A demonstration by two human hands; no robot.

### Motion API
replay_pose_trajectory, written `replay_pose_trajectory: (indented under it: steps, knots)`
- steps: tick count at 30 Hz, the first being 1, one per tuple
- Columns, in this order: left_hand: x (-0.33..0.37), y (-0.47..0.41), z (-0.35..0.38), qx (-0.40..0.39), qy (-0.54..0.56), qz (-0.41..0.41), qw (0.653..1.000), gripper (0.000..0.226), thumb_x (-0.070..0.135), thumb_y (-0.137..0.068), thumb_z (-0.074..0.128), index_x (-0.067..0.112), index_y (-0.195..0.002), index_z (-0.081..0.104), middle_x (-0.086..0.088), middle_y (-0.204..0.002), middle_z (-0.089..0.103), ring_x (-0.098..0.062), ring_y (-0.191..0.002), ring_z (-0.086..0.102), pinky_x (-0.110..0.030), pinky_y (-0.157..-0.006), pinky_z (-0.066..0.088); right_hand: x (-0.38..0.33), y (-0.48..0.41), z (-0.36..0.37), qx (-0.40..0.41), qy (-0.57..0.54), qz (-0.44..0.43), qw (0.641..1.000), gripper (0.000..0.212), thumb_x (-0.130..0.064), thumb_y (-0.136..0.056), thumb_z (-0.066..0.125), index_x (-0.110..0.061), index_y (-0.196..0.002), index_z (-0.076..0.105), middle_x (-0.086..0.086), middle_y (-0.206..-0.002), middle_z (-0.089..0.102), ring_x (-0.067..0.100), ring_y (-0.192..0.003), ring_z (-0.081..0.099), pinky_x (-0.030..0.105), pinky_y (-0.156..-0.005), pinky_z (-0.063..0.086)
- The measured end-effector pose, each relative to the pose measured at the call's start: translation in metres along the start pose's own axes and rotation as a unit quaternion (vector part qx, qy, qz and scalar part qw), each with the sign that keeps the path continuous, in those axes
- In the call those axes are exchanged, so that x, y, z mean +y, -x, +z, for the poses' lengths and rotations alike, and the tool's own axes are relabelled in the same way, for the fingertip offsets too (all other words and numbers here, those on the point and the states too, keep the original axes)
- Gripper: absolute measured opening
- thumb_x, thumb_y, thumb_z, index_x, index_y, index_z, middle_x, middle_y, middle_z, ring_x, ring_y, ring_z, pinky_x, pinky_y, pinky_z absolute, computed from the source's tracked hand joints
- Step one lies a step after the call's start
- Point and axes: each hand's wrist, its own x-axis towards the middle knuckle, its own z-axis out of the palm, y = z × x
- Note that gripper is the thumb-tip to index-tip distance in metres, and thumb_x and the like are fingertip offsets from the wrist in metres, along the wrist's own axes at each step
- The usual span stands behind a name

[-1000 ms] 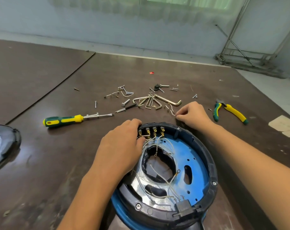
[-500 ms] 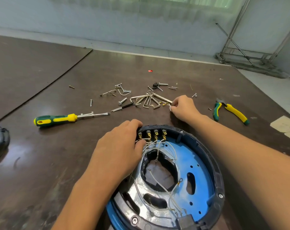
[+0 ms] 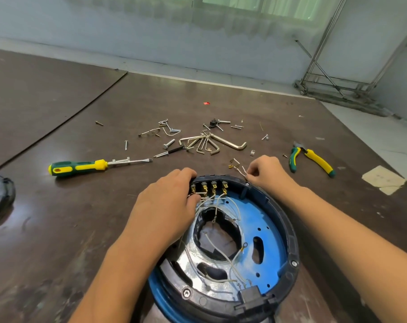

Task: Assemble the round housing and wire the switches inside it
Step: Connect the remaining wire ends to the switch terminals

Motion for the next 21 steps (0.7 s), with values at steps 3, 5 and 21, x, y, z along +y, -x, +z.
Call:
replay_pose_trajectory:
  steps: [3,5,21]
  knots:
    - [0.001,0.0,-0.001,-0.003,0.0,-0.001,1.0,0.039,0.043,-0.095,0.053,0.036,-0.132,0.043,0.014,-0.126,0.056,-0.016,-0.111,0.057,-0.035,-0.083,0.048,0.007,0.021,-0.003,-0.002,-0.006,-0.003,1.0,0.014,-0.014,-0.091,0.067,-0.014,-0.079,0.074,0.002,-0.076,0.069,0.019,-0.077,0.064,0.035,-0.075,0.055]
    - [0.001,0.0,-0.002,-0.004,-0.001,-0.002,1.0,0.039,0.043,-0.095,0.053,0.036,-0.133,0.042,0.013,-0.127,0.055,-0.017,-0.112,0.057,-0.036,-0.084,0.048,0.01,0.031,-0.002,0.004,-0.014,0.004,1.0,0.012,-0.019,-0.094,0.067,-0.014,-0.086,0.075,0.0,-0.08,0.068,0.016,-0.078,0.063,0.033,-0.076,0.054]
    - [-0.002,-0.001,0.003,0.009,0.018,0.008,1.0,0.036,0.042,-0.094,0.055,0.037,-0.128,0.045,0.016,-0.118,0.057,-0.014,-0.105,0.058,-0.034,-0.081,0.048,0.019,0.023,0.019,0.083,-0.007,-0.018,0.996,0.026,-0.034,-0.091,0.068,-0.033,-0.117,0.068,0.0,-0.121,0.049,0.027,-0.12,0.04,0.044,-0.097,0.039]
